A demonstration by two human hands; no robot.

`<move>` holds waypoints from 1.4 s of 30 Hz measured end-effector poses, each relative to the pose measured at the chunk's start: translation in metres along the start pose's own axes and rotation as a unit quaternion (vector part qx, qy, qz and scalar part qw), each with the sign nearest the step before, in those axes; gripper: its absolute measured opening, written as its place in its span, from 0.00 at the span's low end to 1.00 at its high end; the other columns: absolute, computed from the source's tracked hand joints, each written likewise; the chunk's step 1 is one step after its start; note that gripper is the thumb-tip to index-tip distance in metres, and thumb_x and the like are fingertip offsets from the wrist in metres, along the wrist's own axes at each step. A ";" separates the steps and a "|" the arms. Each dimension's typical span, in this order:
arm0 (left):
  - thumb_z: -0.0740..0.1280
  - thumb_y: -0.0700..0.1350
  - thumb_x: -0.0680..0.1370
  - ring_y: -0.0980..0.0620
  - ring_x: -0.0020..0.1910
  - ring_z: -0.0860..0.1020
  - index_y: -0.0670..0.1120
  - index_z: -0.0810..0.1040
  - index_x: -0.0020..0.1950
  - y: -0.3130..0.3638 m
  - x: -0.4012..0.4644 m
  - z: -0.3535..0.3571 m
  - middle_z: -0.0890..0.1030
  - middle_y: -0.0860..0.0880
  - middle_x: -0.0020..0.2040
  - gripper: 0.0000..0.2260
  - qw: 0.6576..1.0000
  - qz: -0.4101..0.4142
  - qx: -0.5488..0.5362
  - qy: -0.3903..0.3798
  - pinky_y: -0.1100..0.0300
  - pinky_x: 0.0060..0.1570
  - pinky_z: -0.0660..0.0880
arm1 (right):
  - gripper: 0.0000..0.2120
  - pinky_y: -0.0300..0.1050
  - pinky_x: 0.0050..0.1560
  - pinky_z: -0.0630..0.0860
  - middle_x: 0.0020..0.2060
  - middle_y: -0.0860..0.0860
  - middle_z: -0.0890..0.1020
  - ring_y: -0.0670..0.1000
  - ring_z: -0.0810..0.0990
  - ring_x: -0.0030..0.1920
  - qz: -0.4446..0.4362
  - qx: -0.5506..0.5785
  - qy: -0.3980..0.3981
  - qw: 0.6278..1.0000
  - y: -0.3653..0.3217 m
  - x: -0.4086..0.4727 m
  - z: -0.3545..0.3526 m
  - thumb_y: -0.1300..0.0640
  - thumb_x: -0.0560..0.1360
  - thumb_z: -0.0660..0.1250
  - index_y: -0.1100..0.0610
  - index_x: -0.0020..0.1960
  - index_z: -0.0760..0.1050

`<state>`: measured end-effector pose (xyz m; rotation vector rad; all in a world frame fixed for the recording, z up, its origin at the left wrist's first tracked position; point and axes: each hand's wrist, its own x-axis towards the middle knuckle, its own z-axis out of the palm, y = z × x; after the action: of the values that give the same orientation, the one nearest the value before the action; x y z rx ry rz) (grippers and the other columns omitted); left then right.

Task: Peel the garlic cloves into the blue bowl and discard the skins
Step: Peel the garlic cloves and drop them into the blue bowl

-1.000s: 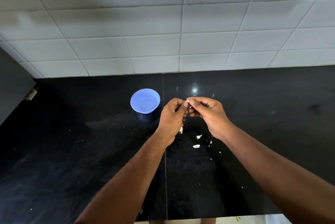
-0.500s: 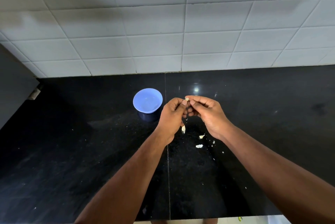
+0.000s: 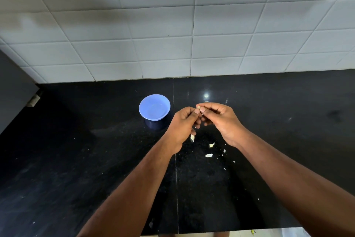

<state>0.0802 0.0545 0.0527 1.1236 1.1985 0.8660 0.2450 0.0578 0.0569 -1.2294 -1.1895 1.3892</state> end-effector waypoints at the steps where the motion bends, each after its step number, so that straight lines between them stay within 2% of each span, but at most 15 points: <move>1: 0.65 0.48 0.87 0.55 0.40 0.79 0.45 0.81 0.53 0.000 0.000 0.000 0.82 0.51 0.41 0.09 1.000 0.003 0.006 0.010 0.57 0.41 0.77 | 0.08 0.44 0.47 0.82 0.47 0.53 0.87 0.49 0.83 0.46 0.005 0.002 0.006 1.000 0.001 0.000 -0.001 0.59 0.81 0.71 0.55 0.58 0.86; 3: 0.69 0.48 0.84 0.56 0.39 0.80 0.47 0.80 0.55 0.000 0.001 0.001 0.83 0.52 0.42 0.05 0.998 0.021 0.010 0.056 0.59 0.38 0.77 | 0.07 0.44 0.46 0.81 0.47 0.52 0.87 0.48 0.84 0.47 0.012 0.007 0.020 1.000 0.002 0.000 -0.002 0.59 0.80 0.73 0.55 0.57 0.86; 5: 0.73 0.47 0.82 0.57 0.39 0.80 0.51 0.80 0.59 0.000 0.002 0.001 0.83 0.51 0.45 0.07 0.994 0.046 0.010 0.098 0.63 0.36 0.76 | 0.07 0.44 0.45 0.81 0.49 0.54 0.88 0.49 0.84 0.48 0.018 0.008 0.024 1.000 0.003 0.000 -0.003 0.58 0.79 0.74 0.56 0.56 0.86; 7: 0.75 0.46 0.81 0.57 0.41 0.81 0.54 0.83 0.59 -0.001 0.004 -0.001 0.83 0.53 0.45 0.08 0.992 0.066 0.020 0.102 0.66 0.37 0.76 | 0.07 0.44 0.45 0.81 0.50 0.56 0.88 0.50 0.85 0.48 0.027 0.012 0.017 0.999 0.004 0.001 -0.004 0.58 0.79 0.74 0.58 0.56 0.86; 10: 0.75 0.43 0.80 0.62 0.43 0.81 0.52 0.86 0.55 0.000 0.005 -0.004 0.85 0.59 0.43 0.05 0.992 0.085 0.048 0.083 0.68 0.39 0.76 | 0.07 0.44 0.44 0.81 0.49 0.56 0.88 0.52 0.86 0.49 0.045 0.016 0.006 0.999 0.001 0.002 -0.007 0.61 0.79 0.73 0.59 0.56 0.85; 12: 0.76 0.43 0.80 0.62 0.45 0.83 0.51 0.86 0.52 0.000 0.006 -0.006 0.86 0.59 0.44 0.04 0.989 0.100 0.075 0.080 0.66 0.44 0.78 | 0.06 0.44 0.45 0.82 0.49 0.55 0.88 0.53 0.87 0.50 0.055 0.008 -0.007 0.998 0.000 0.002 -0.009 0.62 0.79 0.73 0.60 0.56 0.85; 15: 0.77 0.45 0.79 0.58 0.47 0.85 0.53 0.86 0.49 0.000 0.010 -0.009 0.87 0.57 0.45 0.03 0.980 0.117 0.130 0.099 0.56 0.53 0.84 | 0.06 0.44 0.44 0.83 0.46 0.55 0.88 0.52 0.87 0.46 0.063 0.010 -0.005 0.998 0.001 0.003 -0.011 0.62 0.78 0.74 0.60 0.54 0.85; 18: 0.76 0.47 0.79 0.57 0.46 0.84 0.55 0.86 0.48 0.000 0.013 -0.009 0.86 0.58 0.43 0.02 0.973 0.124 0.163 0.104 0.50 0.52 0.84 | 0.06 0.45 0.45 0.82 0.45 0.54 0.88 0.51 0.85 0.44 0.074 0.030 0.001 0.997 0.000 0.005 -0.011 0.61 0.78 0.74 0.61 0.54 0.85; 22: 0.74 0.49 0.80 0.60 0.40 0.81 0.56 0.83 0.46 -0.001 0.016 -0.006 0.84 0.59 0.41 0.04 0.968 0.134 0.189 0.097 0.55 0.44 0.82 | 0.06 0.44 0.44 0.81 0.45 0.53 0.87 0.50 0.85 0.45 0.089 0.071 -0.006 0.993 0.001 0.005 -0.009 0.60 0.79 0.73 0.59 0.54 0.85; 24: 0.73 0.48 0.80 0.60 0.40 0.80 0.56 0.82 0.46 -0.001 0.017 -0.006 0.84 0.59 0.41 0.04 0.969 0.132 0.192 0.087 0.56 0.44 0.82 | 0.05 0.43 0.44 0.80 0.46 0.53 0.86 0.49 0.84 0.45 0.104 0.095 -0.012 0.990 0.002 0.005 -0.008 0.58 0.80 0.72 0.57 0.54 0.85; 28: 0.72 0.47 0.80 0.59 0.37 0.78 0.54 0.82 0.47 -0.002 0.018 -0.007 0.83 0.56 0.40 0.04 0.970 0.120 0.207 0.055 0.52 0.44 0.82 | 0.05 0.42 0.44 0.78 0.45 0.51 0.85 0.47 0.83 0.45 0.133 0.145 -0.013 0.980 0.006 0.004 -0.005 0.58 0.81 0.70 0.56 0.54 0.84; 32: 0.71 0.47 0.79 0.58 0.35 0.76 0.54 0.81 0.47 0.001 0.017 -0.009 0.82 0.57 0.38 0.02 0.966 0.109 0.236 0.011 0.49 0.43 0.81 | 0.06 0.42 0.45 0.78 0.47 0.49 0.86 0.46 0.84 0.43 0.154 0.223 0.026 0.962 0.006 0.006 -0.005 0.55 0.82 0.69 0.55 0.56 0.83; 36: 0.71 0.47 0.82 0.60 0.38 0.79 0.53 0.83 0.49 -0.002 0.014 -0.009 0.83 0.57 0.41 0.03 0.961 0.069 0.266 -0.032 0.57 0.45 0.80 | 0.09 0.43 0.44 0.79 0.50 0.50 0.87 0.47 0.84 0.43 0.151 0.238 0.072 0.957 0.005 0.011 -0.010 0.55 0.82 0.70 0.55 0.60 0.81; 39: 0.69 0.51 0.83 0.56 0.44 0.83 0.56 0.84 0.47 -0.007 0.016 -0.011 0.85 0.58 0.43 0.06 0.949 0.032 0.314 -0.004 0.48 0.51 0.83 | 0.09 0.42 0.43 0.79 0.48 0.50 0.87 0.47 0.84 0.43 0.145 0.222 0.072 0.962 0.007 0.011 -0.012 0.56 0.82 0.69 0.56 0.61 0.82; 42: 0.74 0.56 0.79 0.60 0.43 0.83 0.56 0.82 0.42 -0.007 0.016 -0.013 0.85 0.60 0.42 0.07 0.934 0.004 0.352 0.053 0.52 0.48 0.83 | 0.10 0.41 0.44 0.80 0.46 0.50 0.86 0.46 0.83 0.43 0.131 0.203 0.067 0.968 0.008 0.010 -0.012 0.57 0.82 0.70 0.58 0.62 0.82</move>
<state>0.0699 0.0700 0.0417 1.6656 1.6597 0.5034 0.2556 0.0673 0.0478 -1.1889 -0.6210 1.6182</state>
